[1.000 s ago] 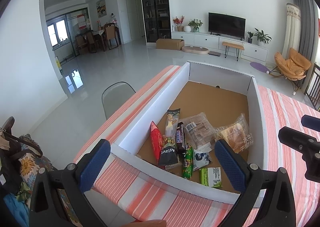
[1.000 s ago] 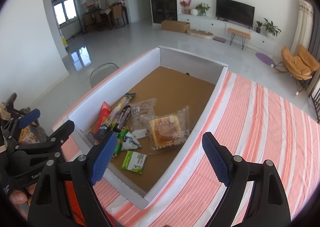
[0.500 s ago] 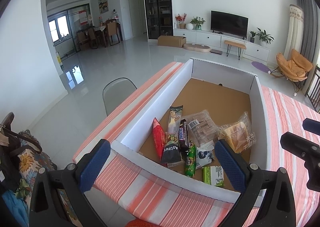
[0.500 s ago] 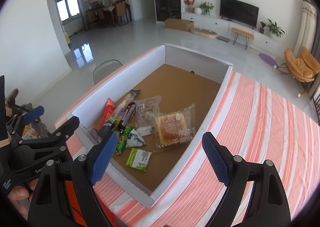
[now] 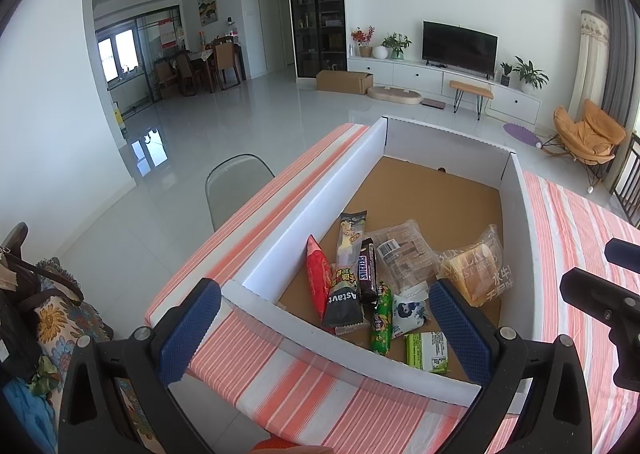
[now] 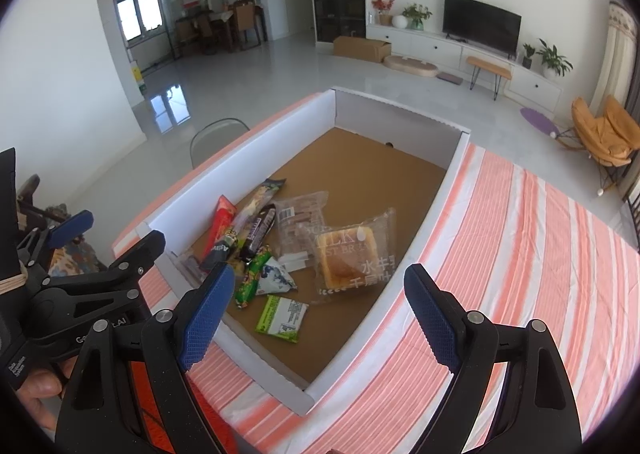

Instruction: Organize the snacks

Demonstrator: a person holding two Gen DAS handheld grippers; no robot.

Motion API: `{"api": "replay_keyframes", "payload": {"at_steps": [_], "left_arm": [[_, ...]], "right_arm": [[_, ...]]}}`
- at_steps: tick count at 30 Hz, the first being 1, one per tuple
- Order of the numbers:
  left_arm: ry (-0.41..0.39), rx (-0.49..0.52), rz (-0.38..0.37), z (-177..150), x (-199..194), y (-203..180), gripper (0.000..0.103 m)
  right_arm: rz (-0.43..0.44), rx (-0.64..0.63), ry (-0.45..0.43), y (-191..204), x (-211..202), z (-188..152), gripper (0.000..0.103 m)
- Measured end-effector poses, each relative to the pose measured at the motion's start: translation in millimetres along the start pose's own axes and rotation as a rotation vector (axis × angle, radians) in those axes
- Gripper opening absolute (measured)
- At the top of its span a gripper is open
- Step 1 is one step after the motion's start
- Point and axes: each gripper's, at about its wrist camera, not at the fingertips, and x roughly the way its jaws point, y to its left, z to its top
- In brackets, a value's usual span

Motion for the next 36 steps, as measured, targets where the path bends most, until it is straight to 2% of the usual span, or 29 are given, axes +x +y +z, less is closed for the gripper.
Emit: {"api": "replay_keyframes", "payload": {"at_steps": [36], "left_arm": [[0.006,-0.01,0.004,-2.5,1.7,7.8,0.103]], "right_arm": [[0.001,-0.01,0.028,8.5,3.6,1.4,0.089]]}}
